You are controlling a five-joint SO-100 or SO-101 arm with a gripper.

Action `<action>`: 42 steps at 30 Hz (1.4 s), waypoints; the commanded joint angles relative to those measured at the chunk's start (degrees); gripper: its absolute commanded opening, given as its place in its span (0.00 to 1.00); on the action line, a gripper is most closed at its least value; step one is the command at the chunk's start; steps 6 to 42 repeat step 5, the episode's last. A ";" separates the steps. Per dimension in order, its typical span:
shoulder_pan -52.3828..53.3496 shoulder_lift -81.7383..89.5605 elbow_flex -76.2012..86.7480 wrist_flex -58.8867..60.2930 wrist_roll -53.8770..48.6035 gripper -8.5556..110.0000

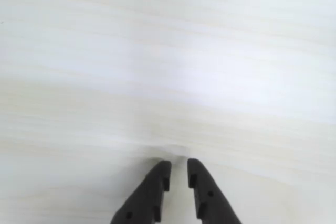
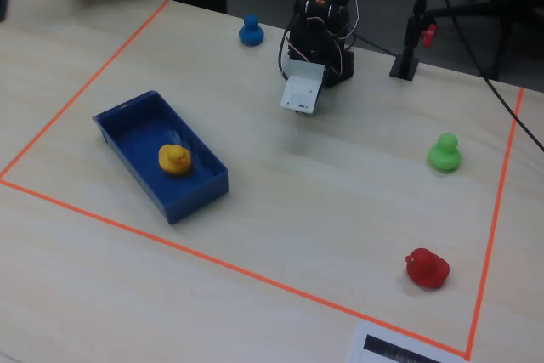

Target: Grasp yellow duck and put it into box.

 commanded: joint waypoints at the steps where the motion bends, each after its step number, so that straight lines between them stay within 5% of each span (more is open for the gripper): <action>1: 0.35 0.00 0.09 1.41 0.09 0.08; 42: 0.35 0.00 0.09 1.41 0.09 0.08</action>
